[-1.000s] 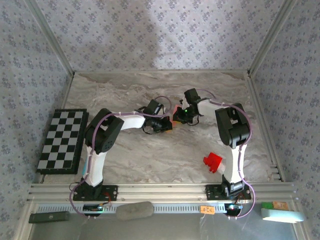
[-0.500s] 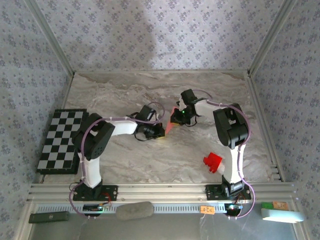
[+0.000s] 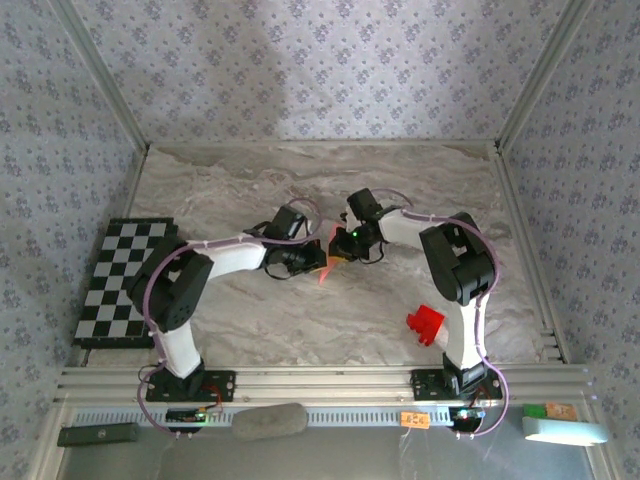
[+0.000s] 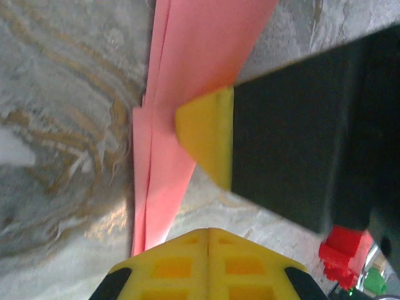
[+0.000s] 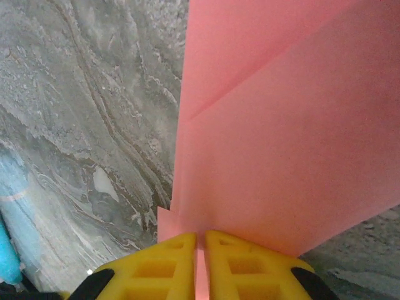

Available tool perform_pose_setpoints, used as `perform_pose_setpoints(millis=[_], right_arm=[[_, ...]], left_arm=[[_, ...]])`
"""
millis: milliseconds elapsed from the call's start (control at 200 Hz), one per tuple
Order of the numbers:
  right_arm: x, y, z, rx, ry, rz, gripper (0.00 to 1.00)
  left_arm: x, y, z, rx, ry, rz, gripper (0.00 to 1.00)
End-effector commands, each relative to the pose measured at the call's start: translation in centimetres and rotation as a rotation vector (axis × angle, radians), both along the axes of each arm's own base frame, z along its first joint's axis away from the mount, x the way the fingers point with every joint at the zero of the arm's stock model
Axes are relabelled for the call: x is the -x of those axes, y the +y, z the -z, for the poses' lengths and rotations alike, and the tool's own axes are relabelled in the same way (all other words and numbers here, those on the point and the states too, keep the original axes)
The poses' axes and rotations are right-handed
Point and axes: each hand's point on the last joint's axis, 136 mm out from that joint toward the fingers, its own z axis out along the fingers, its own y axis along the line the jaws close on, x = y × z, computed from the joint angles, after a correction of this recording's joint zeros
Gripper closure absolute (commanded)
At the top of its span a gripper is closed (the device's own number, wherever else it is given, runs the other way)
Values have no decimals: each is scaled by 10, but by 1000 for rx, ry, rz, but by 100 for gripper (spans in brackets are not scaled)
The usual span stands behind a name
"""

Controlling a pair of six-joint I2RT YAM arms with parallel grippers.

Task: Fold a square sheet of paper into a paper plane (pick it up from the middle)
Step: Fold the wing for the fifth time at the center of the table.

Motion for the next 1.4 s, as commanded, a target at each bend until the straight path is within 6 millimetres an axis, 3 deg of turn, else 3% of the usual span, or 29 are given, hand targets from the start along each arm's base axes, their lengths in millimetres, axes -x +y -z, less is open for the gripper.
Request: perform_pose_setpoints(millis=[0,195,545,865,1394], right_arm=[[12,-9,9,31,67,32,86],[10,-9,9,17,74,38,86],[5,-11,8,13,57,38,85],[-30,-21,-12,-34,-71,25,85],[-82,-72,10,22,-88,115,85]], left_arm=[[-19,-10,-1,32,-21,-34,100],[-18,-9,13,11,-1,-40,100],[-3,13,47,-99,68,-66,100],[16,31,71,-214,153,-36,100],[27,41,85,-275,206,-27,100]])
